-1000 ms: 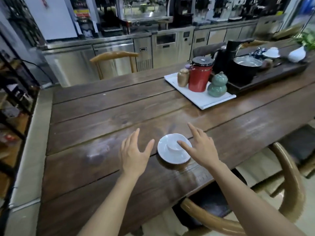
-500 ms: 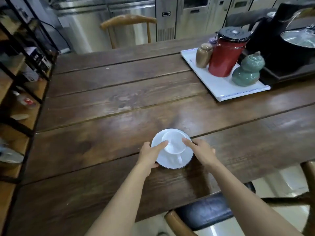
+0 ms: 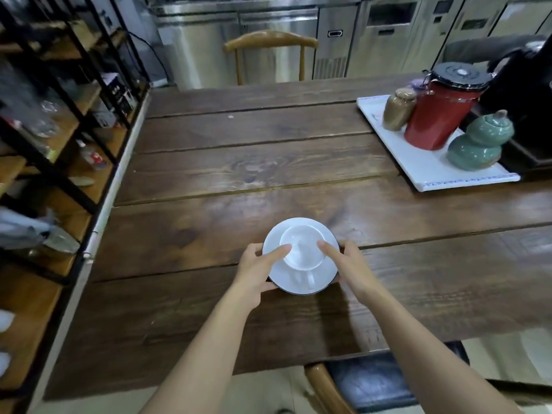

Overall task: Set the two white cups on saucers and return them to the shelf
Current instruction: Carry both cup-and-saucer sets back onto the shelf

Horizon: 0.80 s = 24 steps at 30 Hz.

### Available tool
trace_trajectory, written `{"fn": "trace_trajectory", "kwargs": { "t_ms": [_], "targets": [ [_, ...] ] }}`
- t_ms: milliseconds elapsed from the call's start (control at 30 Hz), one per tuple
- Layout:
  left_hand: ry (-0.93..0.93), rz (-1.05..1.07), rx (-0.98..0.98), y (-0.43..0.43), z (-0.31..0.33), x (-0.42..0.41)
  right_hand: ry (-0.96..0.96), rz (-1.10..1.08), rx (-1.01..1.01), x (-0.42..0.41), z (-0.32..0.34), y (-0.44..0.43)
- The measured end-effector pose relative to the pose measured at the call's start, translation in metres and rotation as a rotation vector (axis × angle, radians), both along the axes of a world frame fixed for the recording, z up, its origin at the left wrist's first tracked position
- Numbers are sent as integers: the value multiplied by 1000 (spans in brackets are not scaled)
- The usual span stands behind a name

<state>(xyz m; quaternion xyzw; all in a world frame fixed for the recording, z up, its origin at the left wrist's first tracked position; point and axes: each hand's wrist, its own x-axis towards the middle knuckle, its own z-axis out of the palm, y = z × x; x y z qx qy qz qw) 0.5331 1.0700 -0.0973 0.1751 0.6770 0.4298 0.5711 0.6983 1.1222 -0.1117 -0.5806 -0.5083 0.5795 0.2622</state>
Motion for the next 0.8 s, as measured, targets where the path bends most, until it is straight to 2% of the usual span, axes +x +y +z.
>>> {"fn": "trace_trajectory", "kwargs": {
  "t_ms": [167, 367, 600, 800],
  "targets": [
    [-15, 167, 84, -59, 27, -59, 31, 147, 109, -67, 26, -30],
    [37, 446, 162, -175, 53, -141, 115, 406, 128, -175, 55, -108],
    [54, 776, 215, -365, 74, -220, 208, 716, 66, -297, 79, -269],
    [152, 1042, 212, -532, 90, -261, 264, 970, 127, -376, 94, -421]
  ]
}}
